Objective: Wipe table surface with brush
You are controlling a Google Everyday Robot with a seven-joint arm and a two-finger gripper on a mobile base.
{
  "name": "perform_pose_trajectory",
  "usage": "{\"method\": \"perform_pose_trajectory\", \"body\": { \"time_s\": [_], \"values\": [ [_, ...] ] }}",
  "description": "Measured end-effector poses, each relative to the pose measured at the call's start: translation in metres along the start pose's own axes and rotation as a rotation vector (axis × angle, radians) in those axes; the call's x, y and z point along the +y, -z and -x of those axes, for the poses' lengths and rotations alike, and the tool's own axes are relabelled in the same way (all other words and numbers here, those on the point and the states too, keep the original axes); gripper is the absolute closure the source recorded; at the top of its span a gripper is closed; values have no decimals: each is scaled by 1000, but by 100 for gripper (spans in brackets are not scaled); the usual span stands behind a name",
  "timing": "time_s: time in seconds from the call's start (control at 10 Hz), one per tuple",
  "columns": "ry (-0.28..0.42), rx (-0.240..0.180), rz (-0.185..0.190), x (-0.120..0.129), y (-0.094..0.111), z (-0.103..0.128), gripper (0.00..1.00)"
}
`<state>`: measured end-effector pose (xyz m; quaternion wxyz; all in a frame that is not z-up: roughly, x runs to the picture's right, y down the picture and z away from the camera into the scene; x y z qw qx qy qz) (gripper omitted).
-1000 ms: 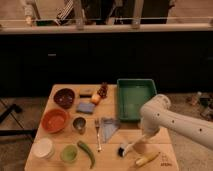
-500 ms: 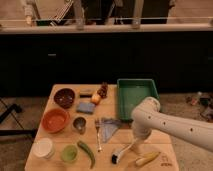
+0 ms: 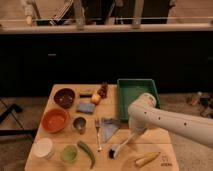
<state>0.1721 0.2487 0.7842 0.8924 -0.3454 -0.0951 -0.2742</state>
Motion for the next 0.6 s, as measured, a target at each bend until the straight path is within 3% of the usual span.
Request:
{"method": "perform_pose_trajectory", "body": {
  "time_s": [0.2,0.6],
  "values": [
    [-31,10,3,11,0,-19,100],
    [-46,9,12,23,3,-25,100]
  ]
}}
